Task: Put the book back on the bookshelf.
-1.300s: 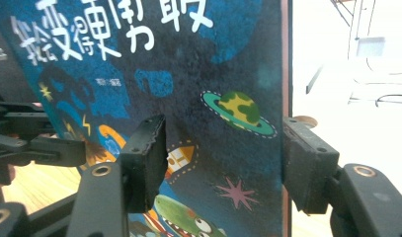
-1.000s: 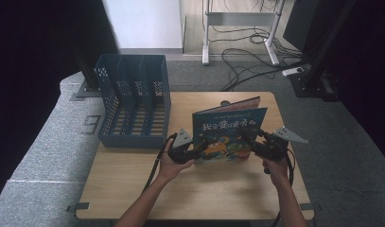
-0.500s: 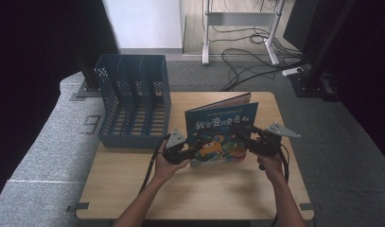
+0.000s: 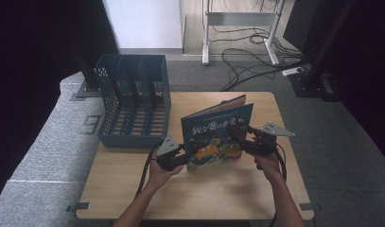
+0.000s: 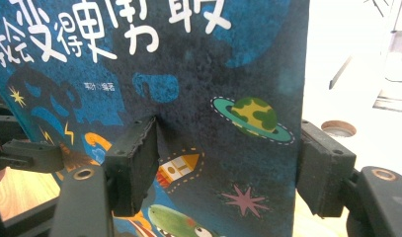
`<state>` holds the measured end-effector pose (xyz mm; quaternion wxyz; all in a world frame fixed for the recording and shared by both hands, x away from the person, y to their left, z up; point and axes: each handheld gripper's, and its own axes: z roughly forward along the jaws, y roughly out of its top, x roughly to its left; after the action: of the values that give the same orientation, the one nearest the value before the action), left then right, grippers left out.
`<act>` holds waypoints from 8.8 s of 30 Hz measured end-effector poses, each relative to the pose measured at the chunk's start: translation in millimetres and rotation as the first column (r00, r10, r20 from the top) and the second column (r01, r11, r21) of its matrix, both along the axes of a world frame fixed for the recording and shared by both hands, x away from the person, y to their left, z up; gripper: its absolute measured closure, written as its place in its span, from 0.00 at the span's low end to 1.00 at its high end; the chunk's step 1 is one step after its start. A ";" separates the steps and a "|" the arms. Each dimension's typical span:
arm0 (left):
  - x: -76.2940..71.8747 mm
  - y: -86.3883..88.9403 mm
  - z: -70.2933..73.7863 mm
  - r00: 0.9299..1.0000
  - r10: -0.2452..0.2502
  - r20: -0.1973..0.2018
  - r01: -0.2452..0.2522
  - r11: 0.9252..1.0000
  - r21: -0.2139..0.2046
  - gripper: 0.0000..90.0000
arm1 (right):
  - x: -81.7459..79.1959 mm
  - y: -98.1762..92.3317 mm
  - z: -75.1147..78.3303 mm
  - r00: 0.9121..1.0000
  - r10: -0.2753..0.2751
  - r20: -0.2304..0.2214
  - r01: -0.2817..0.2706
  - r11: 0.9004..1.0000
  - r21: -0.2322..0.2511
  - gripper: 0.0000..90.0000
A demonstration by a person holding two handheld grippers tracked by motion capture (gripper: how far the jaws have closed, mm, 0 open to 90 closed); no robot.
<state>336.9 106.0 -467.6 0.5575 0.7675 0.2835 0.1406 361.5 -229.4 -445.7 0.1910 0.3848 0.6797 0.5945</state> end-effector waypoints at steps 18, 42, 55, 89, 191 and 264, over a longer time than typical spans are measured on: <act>5.0 -13.8 6.9 1.000 0.029 -0.001 -0.029 0.999 0.023 0.63 | 0.0 -0.5 1.5 1.000 0.012 -0.009 -0.012 1.000 -0.004 0.37; 1.3 -15.8 6.0 0.999 -0.019 0.038 0.020 1.000 -0.014 0.68 | -3.6 1.2 -1.4 0.999 0.041 0.000 -0.041 0.999 -0.010 0.34; 4.2 -22.4 1.8 0.998 -0.061 0.019 0.062 0.998 -0.015 0.73 | -3.2 -0.5 -2.6 0.999 0.050 -0.002 -0.050 0.999 -0.004 0.32; 0.0 -8.4 -1.7 1.000 0.008 0.027 -0.007 0.999 -0.032 0.91 | -4.1 -0.8 -3.5 1.000 -0.009 -0.010 0.009 1.000 -0.023 0.30; -16.3 16.0 23.8 0.985 0.155 0.076 -0.136 0.968 -0.211 0.92 | -49.9 -6.3 -64.5 0.997 -0.009 -0.075 0.009 1.000 0.011 0.29; -32.5 116.7 120.3 0.911 0.355 0.207 -0.287 0.910 -0.299 0.92 | -37.9 -24.5 -92.1 0.959 -0.219 -0.181 0.202 0.973 -0.109 0.34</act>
<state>304.4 222.7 -347.3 0.6550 0.6044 0.3481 0.2906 323.6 -253.9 -537.8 0.2038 0.5015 0.6762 0.4997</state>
